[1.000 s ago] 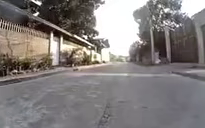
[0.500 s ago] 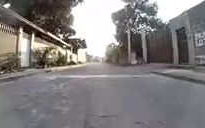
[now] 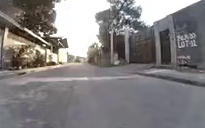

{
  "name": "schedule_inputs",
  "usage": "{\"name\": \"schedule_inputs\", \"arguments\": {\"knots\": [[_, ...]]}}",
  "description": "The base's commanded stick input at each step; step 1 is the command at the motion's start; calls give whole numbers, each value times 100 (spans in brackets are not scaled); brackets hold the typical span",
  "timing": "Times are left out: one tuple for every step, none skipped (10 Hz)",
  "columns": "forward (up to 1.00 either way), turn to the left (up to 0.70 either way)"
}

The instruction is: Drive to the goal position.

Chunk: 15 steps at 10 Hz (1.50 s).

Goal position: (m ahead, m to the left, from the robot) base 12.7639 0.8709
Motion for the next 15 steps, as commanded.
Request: {"name": "schedule_inputs", "arguments": {"knots": [[100, 0], [100, 0], [100, 0], [100, 0], [100, 0], [100, 0], [100, 0], [100, 0], [100, 0], [100, 0], [100, 0], [100, 0], [100, 0], [100, 0], [100, 0]]}}
